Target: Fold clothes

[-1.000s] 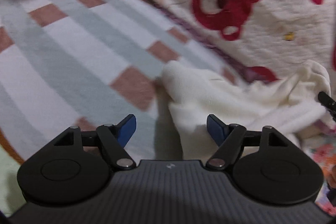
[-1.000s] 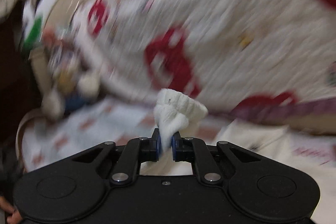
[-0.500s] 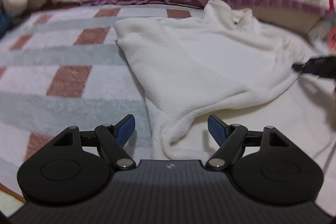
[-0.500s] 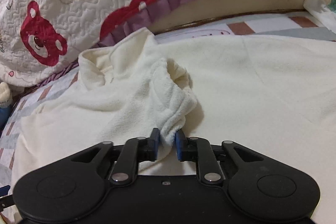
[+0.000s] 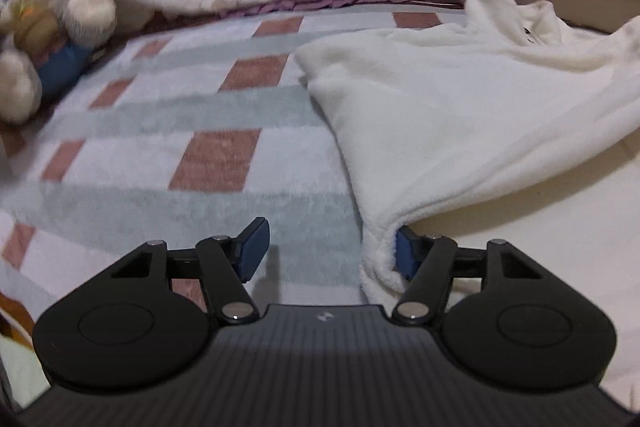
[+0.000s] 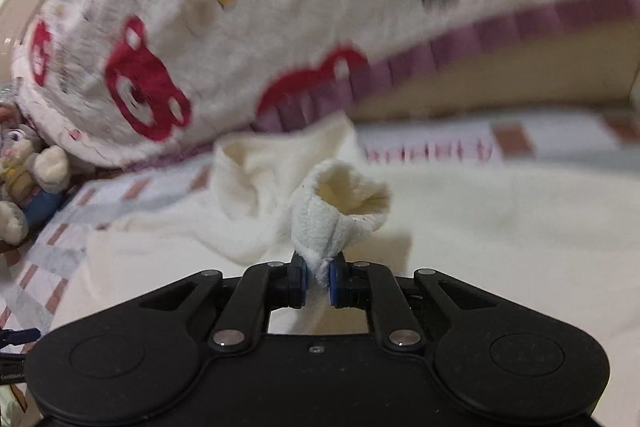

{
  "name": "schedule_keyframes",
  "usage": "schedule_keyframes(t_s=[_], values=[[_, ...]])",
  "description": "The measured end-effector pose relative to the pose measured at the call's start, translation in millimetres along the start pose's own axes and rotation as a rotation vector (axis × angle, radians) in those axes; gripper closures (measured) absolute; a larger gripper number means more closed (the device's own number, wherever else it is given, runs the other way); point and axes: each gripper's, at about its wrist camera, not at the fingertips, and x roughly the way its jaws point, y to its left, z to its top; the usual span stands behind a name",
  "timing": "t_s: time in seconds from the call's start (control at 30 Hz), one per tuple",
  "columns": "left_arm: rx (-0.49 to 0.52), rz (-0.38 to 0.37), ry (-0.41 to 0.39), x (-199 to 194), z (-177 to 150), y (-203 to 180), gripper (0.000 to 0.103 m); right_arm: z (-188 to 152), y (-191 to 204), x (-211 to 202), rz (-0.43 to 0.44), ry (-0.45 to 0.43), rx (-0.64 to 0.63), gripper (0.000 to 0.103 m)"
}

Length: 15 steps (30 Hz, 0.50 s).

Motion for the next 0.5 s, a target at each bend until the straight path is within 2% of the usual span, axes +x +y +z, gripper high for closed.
schedule_keyframes(t_s=[0.17,0.23,0.33,0.5], values=[[0.005,-0.008,0.010,-10,-3,-2,0.040,-34,-5,-7,-0.109,0.109,-0.056,0.091],[0.017,0.000,0.028,-6,-5,-5,0.040,-44,-7,-3,-0.123,0.130,-0.064,0.091],[0.003,-0.006,0.037,-5,-6,-3,0.040,-50,-10,-2,-0.131,0.125,-0.054,0.090],[-0.010,-0.020,0.041,-9,-6,-1,0.039,-46,3,-17,-0.158,0.027,-0.174,0.090]])
